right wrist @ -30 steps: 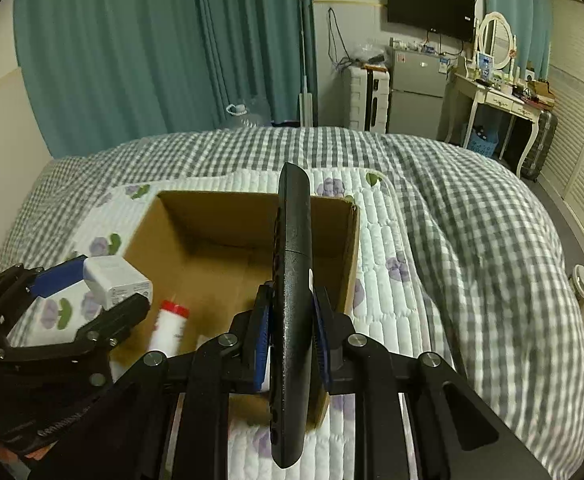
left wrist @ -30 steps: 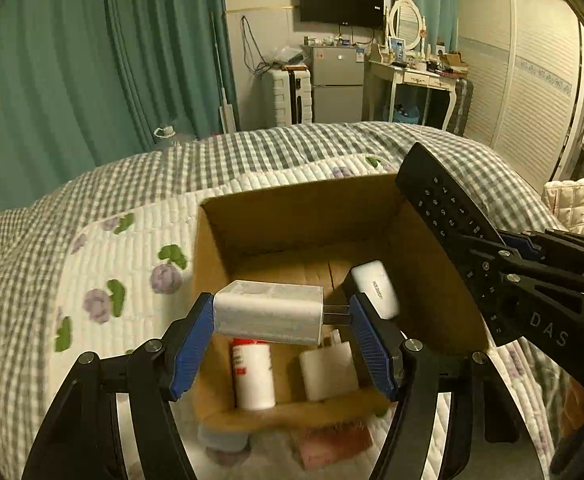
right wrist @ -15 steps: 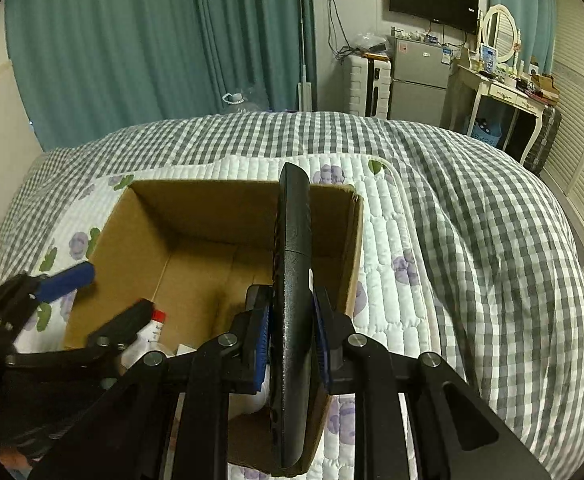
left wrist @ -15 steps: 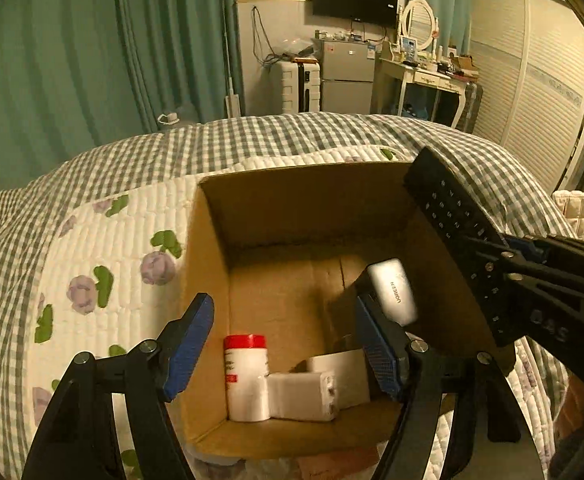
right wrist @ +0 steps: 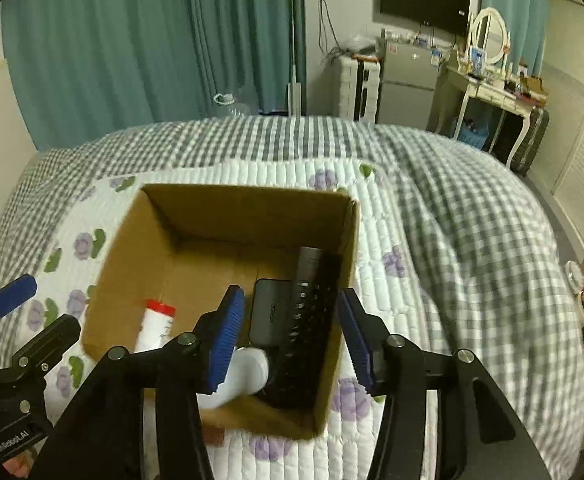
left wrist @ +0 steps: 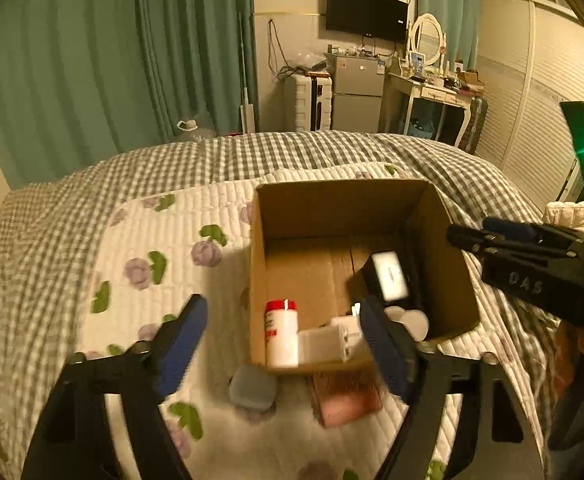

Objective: Organize rigid objects
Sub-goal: 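Grasp the white plug charger with the left tool while the right tool carries the remote, then grasp the pink card case with the right tool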

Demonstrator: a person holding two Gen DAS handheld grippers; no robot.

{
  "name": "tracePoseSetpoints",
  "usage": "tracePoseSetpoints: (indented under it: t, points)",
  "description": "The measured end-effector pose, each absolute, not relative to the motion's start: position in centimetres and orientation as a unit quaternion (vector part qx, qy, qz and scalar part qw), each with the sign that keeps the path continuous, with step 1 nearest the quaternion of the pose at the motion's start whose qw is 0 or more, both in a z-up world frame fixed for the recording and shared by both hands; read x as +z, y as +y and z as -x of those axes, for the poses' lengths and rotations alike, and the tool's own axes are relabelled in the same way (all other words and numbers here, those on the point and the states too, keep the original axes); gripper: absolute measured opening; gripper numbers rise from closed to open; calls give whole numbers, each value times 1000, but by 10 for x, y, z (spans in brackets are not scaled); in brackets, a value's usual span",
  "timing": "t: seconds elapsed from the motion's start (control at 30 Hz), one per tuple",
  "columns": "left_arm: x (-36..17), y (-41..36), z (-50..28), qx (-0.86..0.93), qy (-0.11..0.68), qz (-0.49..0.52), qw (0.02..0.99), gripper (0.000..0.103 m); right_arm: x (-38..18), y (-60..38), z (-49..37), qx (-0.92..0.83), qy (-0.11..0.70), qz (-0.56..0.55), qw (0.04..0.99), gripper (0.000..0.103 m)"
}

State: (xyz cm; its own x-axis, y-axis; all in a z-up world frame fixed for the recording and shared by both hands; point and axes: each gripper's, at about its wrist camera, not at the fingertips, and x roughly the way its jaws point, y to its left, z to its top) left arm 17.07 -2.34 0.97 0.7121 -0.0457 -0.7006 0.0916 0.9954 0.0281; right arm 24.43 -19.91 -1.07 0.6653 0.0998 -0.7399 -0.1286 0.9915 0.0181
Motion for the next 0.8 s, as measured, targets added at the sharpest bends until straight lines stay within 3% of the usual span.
tracePoseSetpoints:
  t: [0.2, 0.37, 0.43, 0.47, 0.8]
  points:
    - [48, -5, -123, -23, 352, -19, 936, 102, 29, -198, -195, 55, 382, 30, 922, 67]
    - [50, 10, -96, -4, 339, -23, 941, 103, 46, -190, -151, 60, 374, 37, 925, 75]
    - [39, 17, -92, 0, 345, -16, 939, 103, 45, -188, -136, 60, 371, 33, 926, 89]
    - [31, 20, -91, -1, 350, -11, 937, 103, 43, -187, -132, 61, 370, 33, 926, 91]
    - [-51, 35, -102, 20, 387, -43, 921, 103, -61, -150, -134, 77, 441, 26, 894, 92]
